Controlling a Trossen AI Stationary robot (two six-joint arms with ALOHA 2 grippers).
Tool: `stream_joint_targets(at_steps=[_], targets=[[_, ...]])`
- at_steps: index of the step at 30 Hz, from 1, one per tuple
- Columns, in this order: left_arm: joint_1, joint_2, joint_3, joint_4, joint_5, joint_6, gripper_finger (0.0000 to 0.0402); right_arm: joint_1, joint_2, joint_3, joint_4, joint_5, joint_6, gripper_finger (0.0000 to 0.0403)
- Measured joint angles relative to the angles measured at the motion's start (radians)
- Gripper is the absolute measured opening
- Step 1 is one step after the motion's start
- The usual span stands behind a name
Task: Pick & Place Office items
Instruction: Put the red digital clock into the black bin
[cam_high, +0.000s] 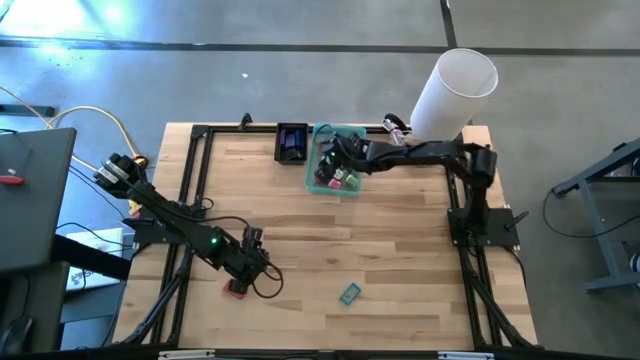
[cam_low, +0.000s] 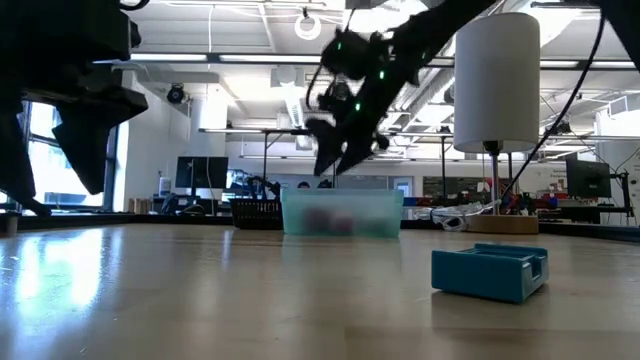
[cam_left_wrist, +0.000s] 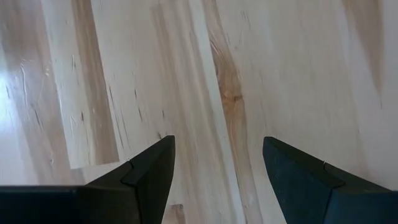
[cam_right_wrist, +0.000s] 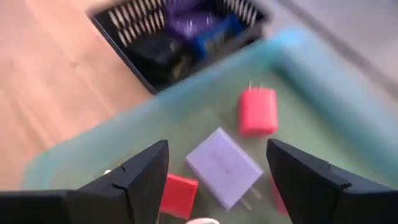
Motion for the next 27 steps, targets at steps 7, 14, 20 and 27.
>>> stream_joint_targets(at_steps=[7,14,20,27], targets=[[0.0,0.0,0.0,-0.024,0.046,-0.03,0.0233,0.168,-0.112,0.002,-0.002,0.155,-0.088,0.026],[0.002,0.001,0.017,-0.201,0.173,-0.035,0.0233,0.361,-0.128,0.0,-0.046,0.156,-0.068,0.026],[0.0,0.001,0.128,-0.35,0.193,-0.169,0.0233,0.506,-0.116,-0.001,-0.043,0.208,0.013,0.026],[-0.033,0.001,0.181,-0.379,0.374,-0.282,0.0233,0.607,-0.117,0.0,-0.039,0.327,0.038,0.026]])
